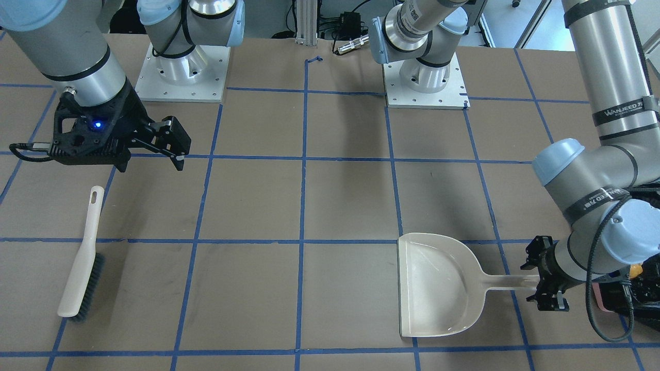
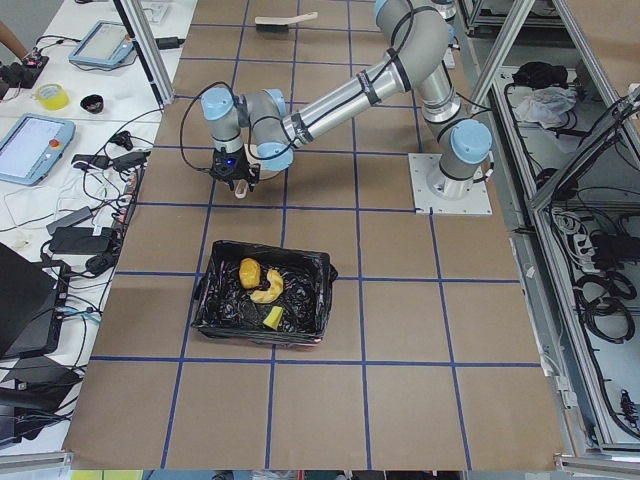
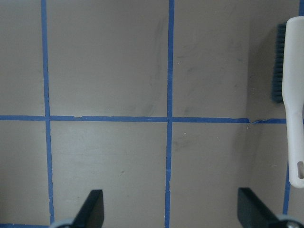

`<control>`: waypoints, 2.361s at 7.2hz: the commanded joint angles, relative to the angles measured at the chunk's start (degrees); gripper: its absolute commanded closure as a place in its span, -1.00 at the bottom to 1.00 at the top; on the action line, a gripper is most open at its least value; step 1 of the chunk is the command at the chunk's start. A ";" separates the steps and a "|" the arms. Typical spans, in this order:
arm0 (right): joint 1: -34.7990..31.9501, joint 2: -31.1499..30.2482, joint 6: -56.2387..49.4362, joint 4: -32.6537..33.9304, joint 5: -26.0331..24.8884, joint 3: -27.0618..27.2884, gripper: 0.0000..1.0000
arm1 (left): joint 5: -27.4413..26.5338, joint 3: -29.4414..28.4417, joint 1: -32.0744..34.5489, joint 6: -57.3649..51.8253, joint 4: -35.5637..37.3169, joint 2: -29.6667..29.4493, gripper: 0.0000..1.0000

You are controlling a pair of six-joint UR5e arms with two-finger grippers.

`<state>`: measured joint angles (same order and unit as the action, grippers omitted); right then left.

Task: Sweep and dump trash into bin
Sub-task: 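Lower the dustpan onto the table with the left gripper, then open the left gripper and lift it off the dustpan handle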

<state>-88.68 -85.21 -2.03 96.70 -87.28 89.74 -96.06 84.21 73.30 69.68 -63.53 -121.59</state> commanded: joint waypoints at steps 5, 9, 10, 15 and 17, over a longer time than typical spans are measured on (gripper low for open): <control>0.00 0.23 0.45 -0.28 0.18 0.08 -1.00 | -0.44 -0.63 -0.09 -0.50 9.80 3.81 -1.00; 0.00 0.14 0.36 -0.46 -0.70 0.08 -1.00 | -0.79 -0.54 3.49 -23.49 9.92 8.80 -1.00; 0.00 0.22 0.36 -0.37 -0.53 0.08 -1.00 | -0.79 -0.63 4.38 -29.36 9.83 10.04 -1.00; 0.00 0.23 0.27 -0.46 -0.09 0.08 -1.00 | -0.44 -0.19 13.51 -52.06 0.48 16.72 -1.00; 0.00 0.22 0.10 -0.46 -0.44 0.08 -1.00 | -0.53 -0.01 16.86 -55.26 -11.13 18.92 -1.00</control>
<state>-88.68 -84.98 -1.87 96.25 -87.54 89.82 -96.56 84.02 87.99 16.13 -68.11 -103.92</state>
